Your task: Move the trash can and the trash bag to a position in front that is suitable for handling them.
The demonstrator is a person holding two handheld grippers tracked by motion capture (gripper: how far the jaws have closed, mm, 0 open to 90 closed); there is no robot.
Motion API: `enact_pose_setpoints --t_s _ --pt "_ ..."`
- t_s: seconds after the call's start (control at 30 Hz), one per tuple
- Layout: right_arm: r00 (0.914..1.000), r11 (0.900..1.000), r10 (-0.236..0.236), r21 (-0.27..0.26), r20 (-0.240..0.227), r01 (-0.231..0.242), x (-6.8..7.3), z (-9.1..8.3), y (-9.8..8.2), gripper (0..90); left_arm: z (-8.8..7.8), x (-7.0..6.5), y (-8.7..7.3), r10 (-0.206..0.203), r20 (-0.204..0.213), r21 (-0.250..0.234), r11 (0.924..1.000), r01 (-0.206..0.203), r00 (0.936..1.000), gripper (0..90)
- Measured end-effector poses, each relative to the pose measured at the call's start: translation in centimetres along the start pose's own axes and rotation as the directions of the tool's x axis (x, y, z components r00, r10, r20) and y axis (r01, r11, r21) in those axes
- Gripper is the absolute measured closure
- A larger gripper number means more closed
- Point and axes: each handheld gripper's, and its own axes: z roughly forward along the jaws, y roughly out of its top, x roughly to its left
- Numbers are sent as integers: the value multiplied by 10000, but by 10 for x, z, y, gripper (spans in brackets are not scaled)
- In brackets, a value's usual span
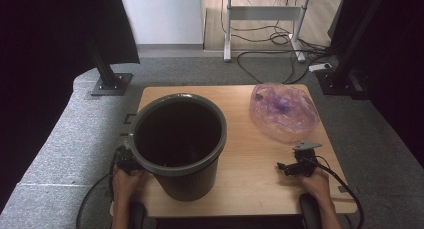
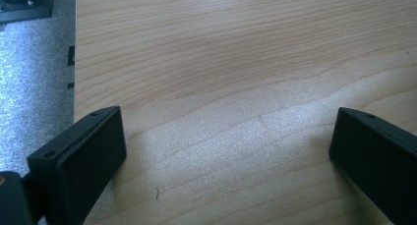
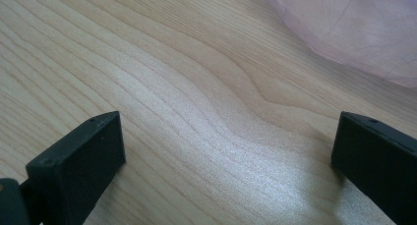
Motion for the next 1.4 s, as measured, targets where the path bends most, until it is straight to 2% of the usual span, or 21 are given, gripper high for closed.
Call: enact_pose_setpoints --t_s 0.63,0.8,0.87,0.97,1.1,1.27,1.4 --pt "10000 10000 33 74 -83 -32 2 -1 0 0 0 0 0 32 53 60 10000 -32 10000 0" --pt "9974 9979 563 352 -442 -548 0 -6 3 0 0 0 0 35 57 58 10000 -35 10000 0" --pt "9964 9974 631 386 -574 -609 0 -8 3 0 0 0 0 35 55 56 10000 -35 10000 0" --pt "9979 9984 401 418 -503 -380 3 -12 5 0 0 0 0 36 54 54 10000 -36 10000 0" --pt "9993 10000 77 22 -374 -76 8 -23 12 0 0 0 0 34 54 52 10000 -34 10000 0" --pt "9991 9990 -396 -236 -159 392 13 -35 26 0 0 0 0 16 36 54 10000 -16 10000 0" --pt "9978 9975 -653 -271 -56 651 11 -36 41 0 0 0 0 8 24 52 10000 -8 10000 0"
